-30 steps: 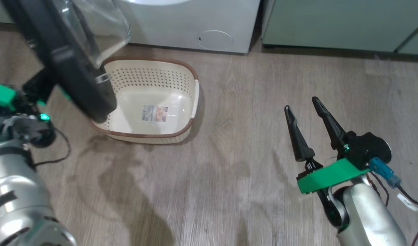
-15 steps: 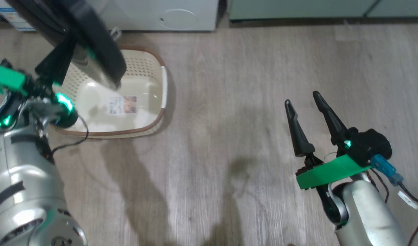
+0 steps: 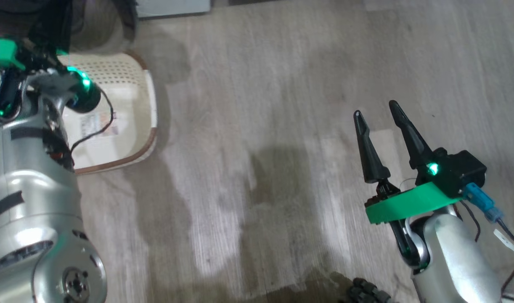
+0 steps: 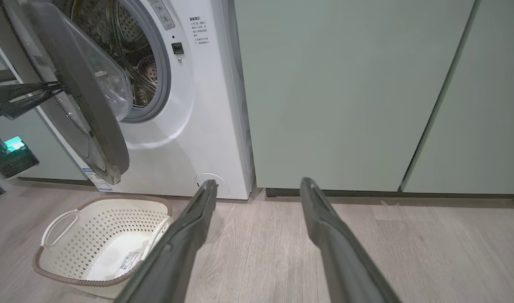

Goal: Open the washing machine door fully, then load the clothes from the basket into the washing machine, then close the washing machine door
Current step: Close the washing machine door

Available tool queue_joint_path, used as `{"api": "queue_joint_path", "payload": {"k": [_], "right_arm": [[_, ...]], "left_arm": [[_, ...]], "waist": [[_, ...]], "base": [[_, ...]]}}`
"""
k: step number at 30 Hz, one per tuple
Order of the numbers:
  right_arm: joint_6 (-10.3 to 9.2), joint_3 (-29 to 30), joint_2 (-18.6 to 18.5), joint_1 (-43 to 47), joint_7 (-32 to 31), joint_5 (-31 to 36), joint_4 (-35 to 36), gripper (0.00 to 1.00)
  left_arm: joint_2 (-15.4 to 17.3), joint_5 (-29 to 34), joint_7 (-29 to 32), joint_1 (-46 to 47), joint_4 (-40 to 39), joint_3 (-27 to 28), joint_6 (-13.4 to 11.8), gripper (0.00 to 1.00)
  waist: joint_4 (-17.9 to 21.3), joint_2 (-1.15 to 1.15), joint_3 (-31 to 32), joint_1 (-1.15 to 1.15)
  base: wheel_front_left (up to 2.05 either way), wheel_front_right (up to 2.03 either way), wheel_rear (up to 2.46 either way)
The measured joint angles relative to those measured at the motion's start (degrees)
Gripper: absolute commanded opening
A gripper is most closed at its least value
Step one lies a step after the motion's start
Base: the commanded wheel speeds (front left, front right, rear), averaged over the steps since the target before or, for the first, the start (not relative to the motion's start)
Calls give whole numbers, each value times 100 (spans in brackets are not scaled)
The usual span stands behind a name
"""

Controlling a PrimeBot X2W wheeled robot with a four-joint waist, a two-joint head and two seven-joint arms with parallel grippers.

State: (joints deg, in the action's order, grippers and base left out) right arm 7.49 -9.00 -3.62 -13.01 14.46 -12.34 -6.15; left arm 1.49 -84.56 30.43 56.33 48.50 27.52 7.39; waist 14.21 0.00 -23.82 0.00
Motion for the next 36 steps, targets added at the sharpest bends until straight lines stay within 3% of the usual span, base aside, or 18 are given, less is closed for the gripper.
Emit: {"api": "queue_joint_path", "payload": {"k": [11, 20, 31, 36], "right_arm": [[0, -31, 37, -52, 0, -235, 33, 100], [0, -68, 38, -52, 0, -292, 35, 100], [0, -76, 41, -51, 0, -293, 23, 100], [0, -45, 43, -40, 0, -291, -31, 100]], "left_arm": [[-2, -368, -1049, 566, 291, -372, 0, 0], [-2, -490, -1831, 954, 461, -524, 0, 0], [-3, -624, -1982, 995, 469, -800, 0, 0], [-2, -745, -1733, 408, 272, -914, 0, 0]], "waist": [[558, 0, -207, 0], [785, 0, -251, 0], [807, 0, -141, 0], [743, 0, 117, 0]], "base": [[0, 0, 0], [0, 0, 0], [0, 0, 0], [0, 0, 0]]}}
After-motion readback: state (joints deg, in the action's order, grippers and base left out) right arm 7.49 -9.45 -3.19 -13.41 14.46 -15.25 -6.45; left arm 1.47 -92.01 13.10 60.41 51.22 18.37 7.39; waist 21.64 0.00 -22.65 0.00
